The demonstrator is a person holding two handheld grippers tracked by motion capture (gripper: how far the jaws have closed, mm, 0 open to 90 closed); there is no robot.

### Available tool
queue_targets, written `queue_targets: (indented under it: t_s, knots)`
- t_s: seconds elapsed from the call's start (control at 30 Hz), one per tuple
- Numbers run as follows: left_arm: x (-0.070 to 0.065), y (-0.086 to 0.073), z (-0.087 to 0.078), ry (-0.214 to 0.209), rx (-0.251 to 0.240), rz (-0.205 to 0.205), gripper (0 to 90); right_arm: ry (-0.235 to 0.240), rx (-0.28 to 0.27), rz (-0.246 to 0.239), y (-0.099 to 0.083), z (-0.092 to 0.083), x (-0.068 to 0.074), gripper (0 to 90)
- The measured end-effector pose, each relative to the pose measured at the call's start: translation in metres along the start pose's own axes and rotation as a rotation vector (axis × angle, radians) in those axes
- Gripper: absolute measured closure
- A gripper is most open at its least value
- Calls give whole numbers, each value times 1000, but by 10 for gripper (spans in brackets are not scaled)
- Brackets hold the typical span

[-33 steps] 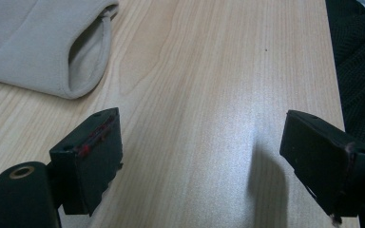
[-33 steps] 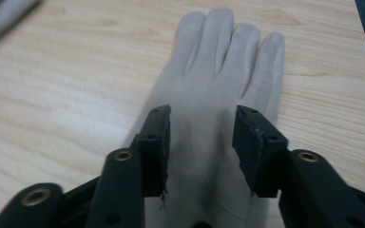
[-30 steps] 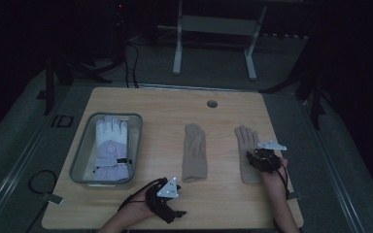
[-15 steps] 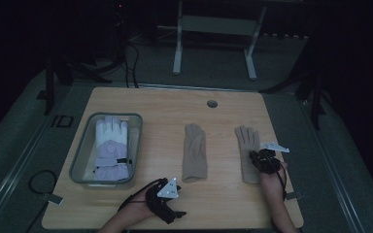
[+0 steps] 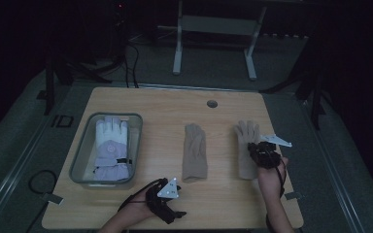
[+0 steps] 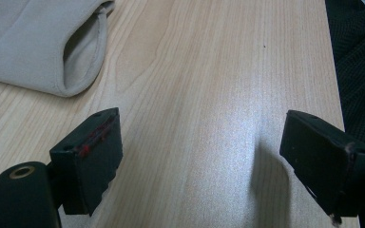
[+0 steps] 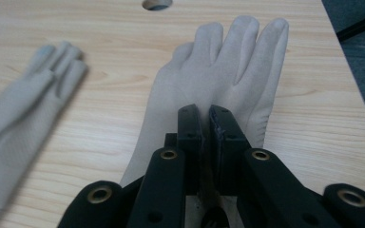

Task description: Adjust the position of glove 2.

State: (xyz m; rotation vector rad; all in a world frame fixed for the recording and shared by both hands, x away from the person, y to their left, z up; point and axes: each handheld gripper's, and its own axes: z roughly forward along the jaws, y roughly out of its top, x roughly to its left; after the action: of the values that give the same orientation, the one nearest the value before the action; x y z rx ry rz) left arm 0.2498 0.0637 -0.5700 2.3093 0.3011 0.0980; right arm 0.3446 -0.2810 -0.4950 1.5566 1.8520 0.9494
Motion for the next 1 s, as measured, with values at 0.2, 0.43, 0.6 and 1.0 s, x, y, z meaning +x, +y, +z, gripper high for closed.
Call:
queue_targets:
  t_s: [0.2, 0.43, 0.6, 1.0]
  knots:
    - [-1, 0, 0, 1, -1, -3, 144, 7, -24, 25, 11, -4, 20, 837]
    - [0, 0, 0, 4, -2, -3, 144, 57, -44, 24, 22, -3, 54, 837]
    - [0, 0, -1, 4, -8, -8, 144, 81, -49, 39, 26, 0, 79, 837]
    - [-1, 1, -2, -2, -9, -8, 144, 121, -29, 20, 28, 18, 135, 836]
